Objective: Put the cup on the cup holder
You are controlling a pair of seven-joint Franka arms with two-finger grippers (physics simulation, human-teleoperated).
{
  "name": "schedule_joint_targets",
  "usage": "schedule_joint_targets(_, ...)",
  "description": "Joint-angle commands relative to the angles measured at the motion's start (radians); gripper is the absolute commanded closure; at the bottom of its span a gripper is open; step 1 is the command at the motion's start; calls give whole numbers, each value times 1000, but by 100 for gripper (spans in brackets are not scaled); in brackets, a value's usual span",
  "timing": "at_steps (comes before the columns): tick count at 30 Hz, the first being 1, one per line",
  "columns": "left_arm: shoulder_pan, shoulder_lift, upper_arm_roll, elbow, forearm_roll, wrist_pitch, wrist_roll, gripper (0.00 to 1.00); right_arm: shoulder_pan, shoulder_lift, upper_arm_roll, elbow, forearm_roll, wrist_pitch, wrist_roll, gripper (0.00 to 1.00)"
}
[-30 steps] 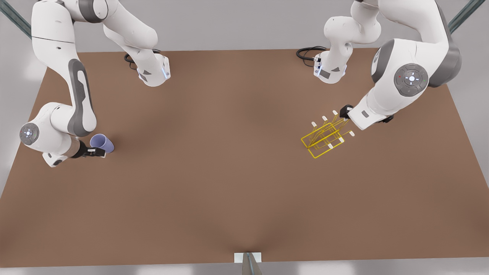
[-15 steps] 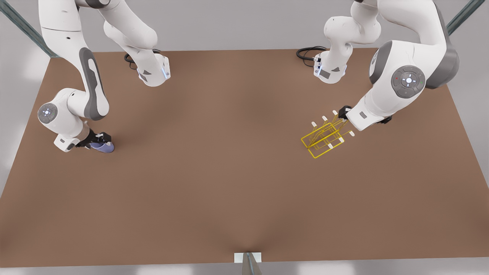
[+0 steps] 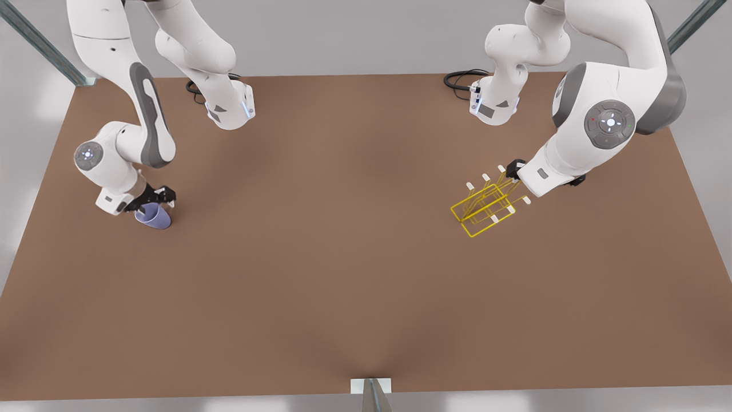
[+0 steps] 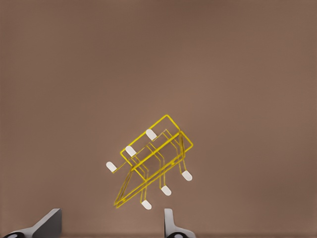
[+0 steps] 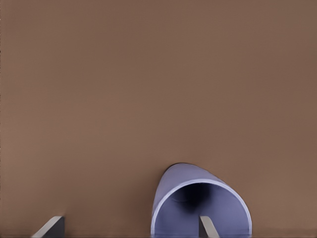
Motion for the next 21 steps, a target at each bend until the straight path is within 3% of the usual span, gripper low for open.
schedule_joint_targets(1, 0, -1, 0, 0, 0, -1, 0, 0, -1, -5, 1, -10, 2, 8, -64, 0)
schedule_joint_targets(21, 0, -1, -2, -4, 0, 1, 0, 0, -24, 139, -1, -3, 2, 126, -54, 0)
